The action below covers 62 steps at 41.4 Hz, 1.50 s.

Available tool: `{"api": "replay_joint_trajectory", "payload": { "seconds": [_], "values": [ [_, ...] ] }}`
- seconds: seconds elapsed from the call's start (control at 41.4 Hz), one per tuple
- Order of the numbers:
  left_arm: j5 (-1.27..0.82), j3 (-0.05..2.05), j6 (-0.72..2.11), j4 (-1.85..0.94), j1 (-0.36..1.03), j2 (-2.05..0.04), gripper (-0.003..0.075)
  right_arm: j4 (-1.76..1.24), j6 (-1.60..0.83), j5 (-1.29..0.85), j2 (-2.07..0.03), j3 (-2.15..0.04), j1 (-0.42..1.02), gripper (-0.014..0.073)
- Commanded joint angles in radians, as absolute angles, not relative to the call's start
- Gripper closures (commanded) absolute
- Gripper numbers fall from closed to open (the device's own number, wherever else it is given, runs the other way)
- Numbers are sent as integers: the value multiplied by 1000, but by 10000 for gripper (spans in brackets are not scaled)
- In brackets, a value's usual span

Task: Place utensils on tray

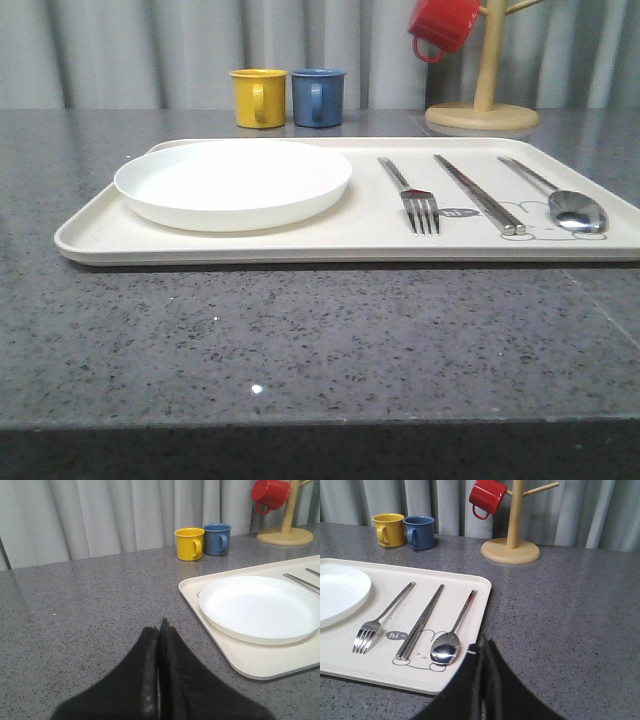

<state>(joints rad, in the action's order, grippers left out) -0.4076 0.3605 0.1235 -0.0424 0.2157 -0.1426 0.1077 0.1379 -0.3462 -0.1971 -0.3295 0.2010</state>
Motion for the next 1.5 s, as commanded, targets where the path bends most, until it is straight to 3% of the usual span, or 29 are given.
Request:
{"api": "replay_joint_trajectory", "payload": {
  "seconds": [0.0, 0.653, 1.04, 1.33, 1.475],
  "values": [
    [-328, 385, 116, -51, 215, -153, 739, 123, 131, -263, -204, -354, 199, 663],
    [-312, 375, 116, -41, 215, -143, 739, 123, 131, -264, -204, -354, 199, 663],
    [-253, 152, 116, -54, 35, 25, 739, 123, 131, -265, -204, -354, 199, 663],
    [-67, -7, 116, -55, 27, 27, 739, 123, 131, -265, -202, -354, 199, 663],
    [-70, -8, 116, -55, 27, 27, 739, 123, 131, -265, -202, -354, 199, 663]
  ]
}}
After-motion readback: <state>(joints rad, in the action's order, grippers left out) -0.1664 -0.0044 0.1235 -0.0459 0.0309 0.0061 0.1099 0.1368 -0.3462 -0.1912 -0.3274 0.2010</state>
